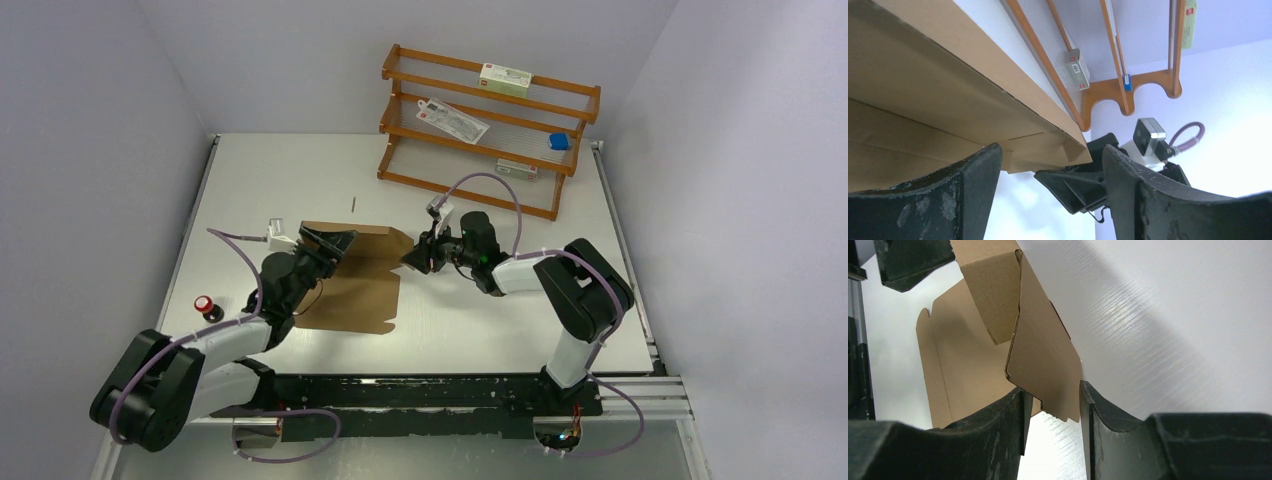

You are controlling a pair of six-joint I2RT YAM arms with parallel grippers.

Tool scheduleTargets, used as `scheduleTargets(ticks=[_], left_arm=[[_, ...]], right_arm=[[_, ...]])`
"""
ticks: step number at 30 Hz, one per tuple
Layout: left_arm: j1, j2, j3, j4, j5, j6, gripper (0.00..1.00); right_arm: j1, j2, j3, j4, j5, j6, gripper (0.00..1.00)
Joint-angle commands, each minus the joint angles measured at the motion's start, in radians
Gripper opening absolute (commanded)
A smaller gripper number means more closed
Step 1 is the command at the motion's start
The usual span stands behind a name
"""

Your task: Fold the paper box

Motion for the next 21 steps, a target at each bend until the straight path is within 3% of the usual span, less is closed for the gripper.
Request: scheduleTargets(ticks=[1,12,19,21], left_arm=[[0.039,0.075,0.015,0.105,0.074,-0.092,0.75],[0.062,0.243,0.041,0.321,0.094,-0.137,0.58],[0.066,0.268,0.058,0.322,0.088,-0.126,0.46],[0.065,0.266,0.058,0.312,0.085,-0.118,0.37]], right_arm=[[0.010,-0.032,-0.013,0.010,0.024,-0.031,0.43],[0.022,-0.037,-0.012,-0.007,0.033,-0.046,0.42],[0.030,-0.038,-0.006,-0.025,0.036,-0.044,0.41],[0.035,-0.042,-0.004,-0.037,0.049,-0.041,0.41]])
